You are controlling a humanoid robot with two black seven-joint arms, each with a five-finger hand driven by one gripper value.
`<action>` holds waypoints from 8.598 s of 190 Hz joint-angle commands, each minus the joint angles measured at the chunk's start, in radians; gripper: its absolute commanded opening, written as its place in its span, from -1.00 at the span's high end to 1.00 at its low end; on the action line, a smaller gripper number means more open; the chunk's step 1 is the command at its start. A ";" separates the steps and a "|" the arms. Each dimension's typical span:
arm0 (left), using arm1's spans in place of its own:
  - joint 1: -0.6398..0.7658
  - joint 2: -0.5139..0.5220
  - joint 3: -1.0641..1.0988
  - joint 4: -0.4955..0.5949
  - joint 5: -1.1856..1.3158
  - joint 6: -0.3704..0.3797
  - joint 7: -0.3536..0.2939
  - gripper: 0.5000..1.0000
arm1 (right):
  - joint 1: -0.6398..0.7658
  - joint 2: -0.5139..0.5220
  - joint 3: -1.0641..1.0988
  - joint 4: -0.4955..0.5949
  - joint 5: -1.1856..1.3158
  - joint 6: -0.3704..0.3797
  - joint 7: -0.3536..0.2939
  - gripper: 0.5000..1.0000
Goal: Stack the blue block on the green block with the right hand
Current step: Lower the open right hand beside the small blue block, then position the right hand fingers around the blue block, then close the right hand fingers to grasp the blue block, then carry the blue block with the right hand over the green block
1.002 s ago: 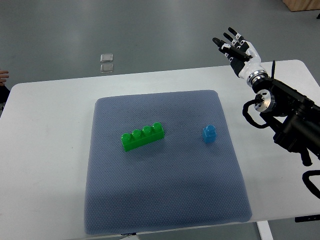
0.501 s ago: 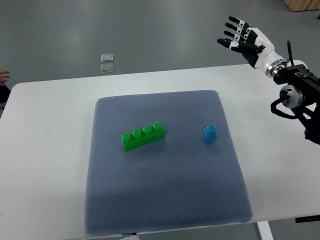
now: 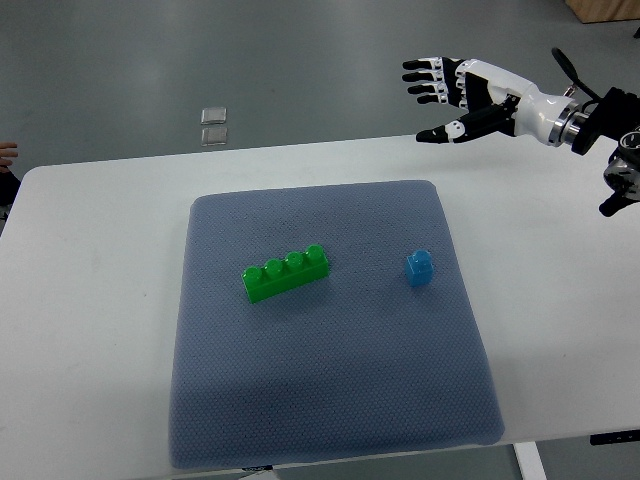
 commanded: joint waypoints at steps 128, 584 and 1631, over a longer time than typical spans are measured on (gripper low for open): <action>0.001 0.000 0.000 0.000 0.000 0.000 0.000 -1.00 | 0.006 -0.043 -0.181 0.232 -0.628 0.016 0.002 -0.65; 0.000 0.000 0.000 0.000 0.000 0.000 0.000 -1.00 | -0.015 0.017 -0.319 0.207 -0.595 -0.109 -0.250 -0.64; 0.000 0.000 0.000 0.000 0.000 0.000 0.000 -1.00 | 0.091 0.318 -0.406 0.124 -0.838 -0.369 -0.077 0.81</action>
